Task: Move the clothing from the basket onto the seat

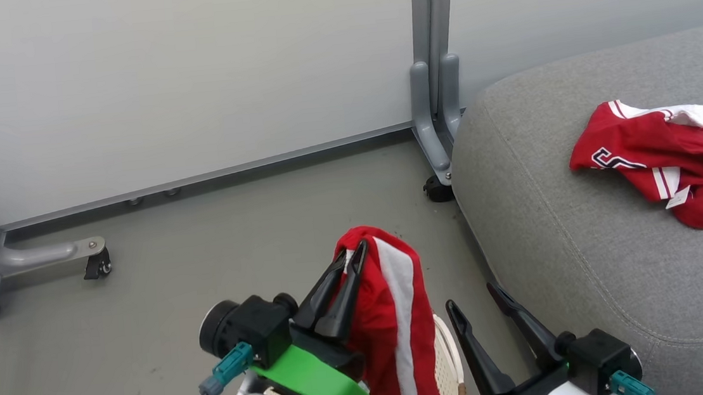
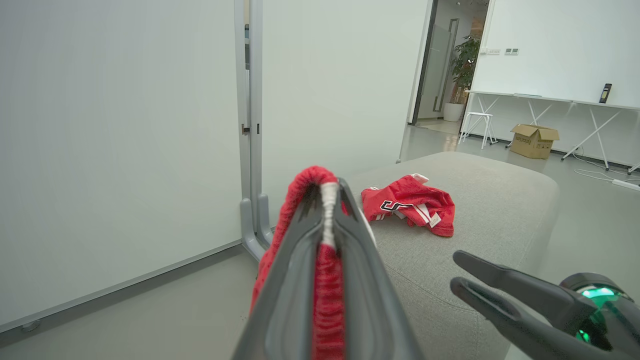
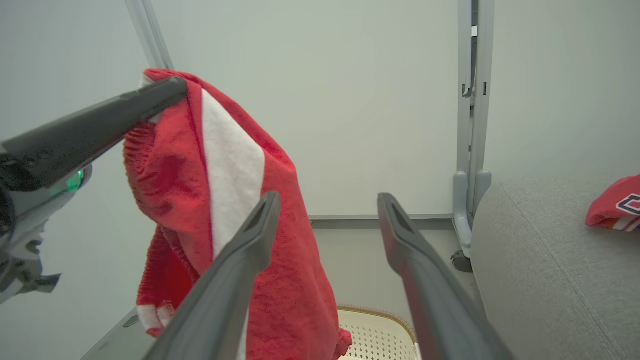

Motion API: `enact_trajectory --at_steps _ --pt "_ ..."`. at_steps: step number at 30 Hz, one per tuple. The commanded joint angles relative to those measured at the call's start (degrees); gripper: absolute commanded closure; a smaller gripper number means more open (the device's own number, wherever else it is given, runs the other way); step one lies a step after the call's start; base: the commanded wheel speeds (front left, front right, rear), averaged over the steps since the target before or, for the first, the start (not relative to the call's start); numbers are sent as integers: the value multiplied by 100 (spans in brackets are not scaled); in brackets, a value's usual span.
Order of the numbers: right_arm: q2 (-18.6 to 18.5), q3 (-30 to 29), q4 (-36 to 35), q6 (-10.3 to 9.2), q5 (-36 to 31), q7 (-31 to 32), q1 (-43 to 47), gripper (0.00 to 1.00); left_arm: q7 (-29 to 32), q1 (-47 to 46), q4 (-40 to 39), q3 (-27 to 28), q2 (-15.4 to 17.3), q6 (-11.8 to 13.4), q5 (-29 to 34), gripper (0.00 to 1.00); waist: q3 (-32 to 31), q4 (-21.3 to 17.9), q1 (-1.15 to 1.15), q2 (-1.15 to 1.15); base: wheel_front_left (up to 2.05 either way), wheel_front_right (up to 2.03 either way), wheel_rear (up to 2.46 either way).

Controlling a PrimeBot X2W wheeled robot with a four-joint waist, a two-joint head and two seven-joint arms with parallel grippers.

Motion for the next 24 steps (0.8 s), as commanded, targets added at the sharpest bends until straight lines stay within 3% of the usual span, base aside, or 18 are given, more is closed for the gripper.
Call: enact_trajectory --at_steps 1,11,19,20,21,22,24 --pt "-26 45 11 -1 140 -17 -108 0 27 -144 -105 3 -31 -36 -36 100 25 23 1 0 0 0 0" --pt "-132 655 579 -1 109 -17 -423 0 359 -506 -890 -221 -130 -167 0 100 185 98 1 0 0 0 0" --pt "-89 605 815 -1 -28 -17 -510 0 562 -678 -1444 -355 -204 -189 -16 100 326 116 1 0 0 0 0" --pt "-88 617 825 -1 -41 -17 -524 9 581 -693 -1475 -363 -195 -184 -3 100 339 119 1 0 0 0 0" --pt "-83 628 829 -1 -58 -17 -542 73 600 -717 -1504 -366 -183 -177 15 100 354 122 1 0 0 0 0" --pt "-81 643 829 -1 -74 -17 -556 97 600 -730 -1519 -370 -177 -174 20 100 366 125 1 0 0 0 0" --pt "-79 657 818 -1 -70 -17 -570 100 615 -743 -1537 -377 -163 -168 36 100 386 131 1 0 0 0 0"
